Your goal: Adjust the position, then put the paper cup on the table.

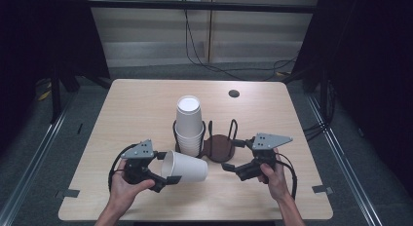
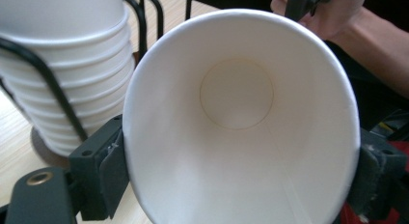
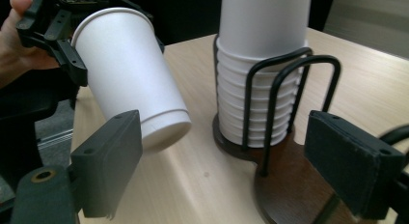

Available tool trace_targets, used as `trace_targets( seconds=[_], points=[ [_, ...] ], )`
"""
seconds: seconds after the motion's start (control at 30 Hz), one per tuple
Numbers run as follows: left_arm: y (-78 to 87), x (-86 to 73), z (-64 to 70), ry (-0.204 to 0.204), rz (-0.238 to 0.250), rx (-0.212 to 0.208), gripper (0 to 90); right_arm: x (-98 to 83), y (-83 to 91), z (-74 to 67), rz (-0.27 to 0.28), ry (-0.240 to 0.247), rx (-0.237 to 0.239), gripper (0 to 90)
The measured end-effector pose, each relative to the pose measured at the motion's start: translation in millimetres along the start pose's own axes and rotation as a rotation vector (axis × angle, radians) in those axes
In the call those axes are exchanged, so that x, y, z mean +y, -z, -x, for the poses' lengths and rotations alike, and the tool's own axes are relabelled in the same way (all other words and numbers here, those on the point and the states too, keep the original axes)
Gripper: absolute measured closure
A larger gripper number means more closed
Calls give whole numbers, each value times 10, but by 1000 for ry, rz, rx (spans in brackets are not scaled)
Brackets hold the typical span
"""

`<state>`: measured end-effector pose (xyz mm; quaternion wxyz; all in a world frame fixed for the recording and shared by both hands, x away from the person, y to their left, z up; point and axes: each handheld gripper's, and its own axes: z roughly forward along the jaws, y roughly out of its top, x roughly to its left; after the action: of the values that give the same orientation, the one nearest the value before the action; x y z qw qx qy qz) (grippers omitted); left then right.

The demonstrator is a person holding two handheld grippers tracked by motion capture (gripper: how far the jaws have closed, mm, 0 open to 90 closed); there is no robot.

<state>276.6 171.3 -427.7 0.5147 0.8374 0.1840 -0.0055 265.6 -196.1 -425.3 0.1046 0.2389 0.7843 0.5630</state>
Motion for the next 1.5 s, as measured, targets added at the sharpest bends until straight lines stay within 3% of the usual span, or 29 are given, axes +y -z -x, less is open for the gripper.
trace_targets(
  seconds=[0.73, 0.87, 1.03, 1.3, 1.5],
  points=[
    [398, -66, -305, 86, -143, 138, 123, -120, 169, 67, 47, -14, -111, 133],
    [457, -67, -362, 108, -193, 196, 120, -133, 194, 69, 59, -17, -123, 132],
    [516, -92, -441, 131, -234, 230, 120, -136, 198, 76, 64, -16, -129, 132],
    [659, 26, -573, 170, -277, 305, 116, -143, 195, 77, 58, -17, -128, 133],
    [683, 40, -693, 206, -317, 322, 113, -143, 200, 58, 58, -14, -126, 133]
  ],
)
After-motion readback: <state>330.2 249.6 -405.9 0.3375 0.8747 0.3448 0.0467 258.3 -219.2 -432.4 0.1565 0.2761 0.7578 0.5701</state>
